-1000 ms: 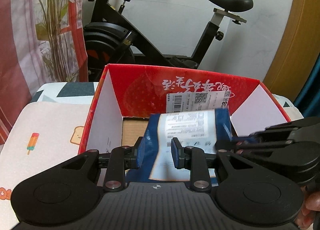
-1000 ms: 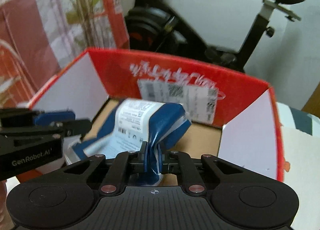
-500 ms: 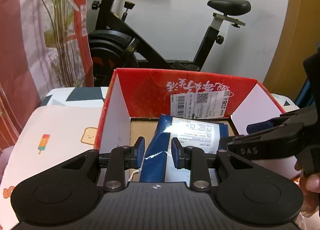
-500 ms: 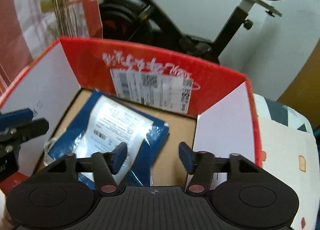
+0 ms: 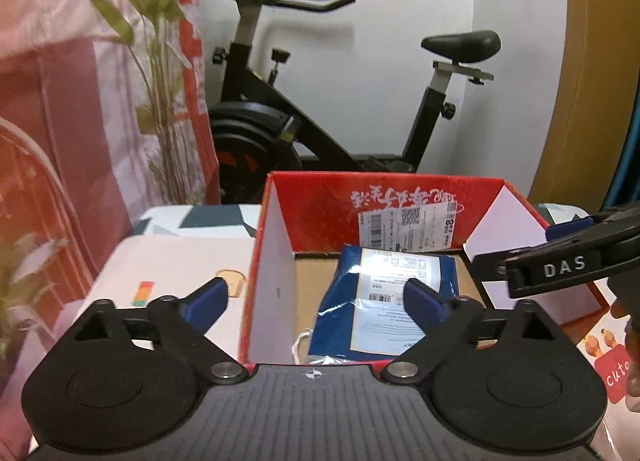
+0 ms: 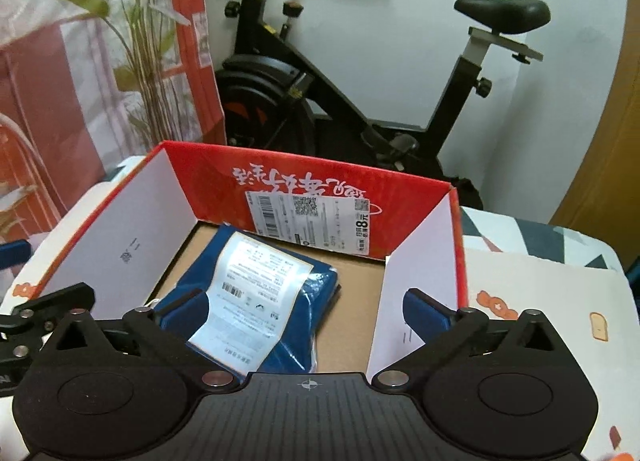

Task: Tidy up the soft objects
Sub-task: 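Lower the package into the red box and open the left gripper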

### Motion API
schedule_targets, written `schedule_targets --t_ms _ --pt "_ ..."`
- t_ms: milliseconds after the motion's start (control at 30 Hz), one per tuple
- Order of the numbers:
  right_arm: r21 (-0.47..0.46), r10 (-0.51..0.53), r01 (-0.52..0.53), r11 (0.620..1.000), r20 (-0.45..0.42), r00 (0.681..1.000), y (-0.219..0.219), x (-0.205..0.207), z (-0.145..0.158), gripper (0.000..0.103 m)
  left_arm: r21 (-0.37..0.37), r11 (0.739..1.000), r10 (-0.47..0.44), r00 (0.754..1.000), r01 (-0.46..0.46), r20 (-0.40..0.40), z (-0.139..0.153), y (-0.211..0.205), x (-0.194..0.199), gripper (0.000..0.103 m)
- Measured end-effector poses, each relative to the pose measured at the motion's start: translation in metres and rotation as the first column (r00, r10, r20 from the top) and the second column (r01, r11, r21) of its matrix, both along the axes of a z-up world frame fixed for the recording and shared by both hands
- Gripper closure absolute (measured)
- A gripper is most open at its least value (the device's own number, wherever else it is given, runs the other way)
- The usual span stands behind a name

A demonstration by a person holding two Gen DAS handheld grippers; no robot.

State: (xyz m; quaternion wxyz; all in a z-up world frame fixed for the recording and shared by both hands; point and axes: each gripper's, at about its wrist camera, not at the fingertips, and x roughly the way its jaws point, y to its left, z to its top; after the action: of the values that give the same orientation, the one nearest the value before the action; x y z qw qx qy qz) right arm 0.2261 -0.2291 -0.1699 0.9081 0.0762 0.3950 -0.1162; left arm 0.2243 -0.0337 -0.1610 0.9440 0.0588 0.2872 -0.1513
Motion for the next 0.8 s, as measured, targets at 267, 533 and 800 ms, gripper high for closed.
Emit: schedule_targets --t_ms 267,533,800 --pt "-0.023 0.014 -0.012 1.0 0.086 0.996 0.006 -0.047 0.014 0.0 0.018 1.0 0.014 1.0 -0.014 0.024 0.009 0.009 -0.032 0.001" --pt "-0.043 0.05 -0.045 0.998 0.117 0.992 0.019 -0.091 0.014 0.0 0.019 1.0 0.022 1.0 -0.022 0.022 0.006 0.019 -0.066 0.0" --pt "-0.062 0.09 -0.082 0.995 0.136 0.987 0.036 -0.12 0.011 0.0 0.013 1.0 0.019 1.0 -0.02 0.019 -0.001 0.024 -0.087 0.0"
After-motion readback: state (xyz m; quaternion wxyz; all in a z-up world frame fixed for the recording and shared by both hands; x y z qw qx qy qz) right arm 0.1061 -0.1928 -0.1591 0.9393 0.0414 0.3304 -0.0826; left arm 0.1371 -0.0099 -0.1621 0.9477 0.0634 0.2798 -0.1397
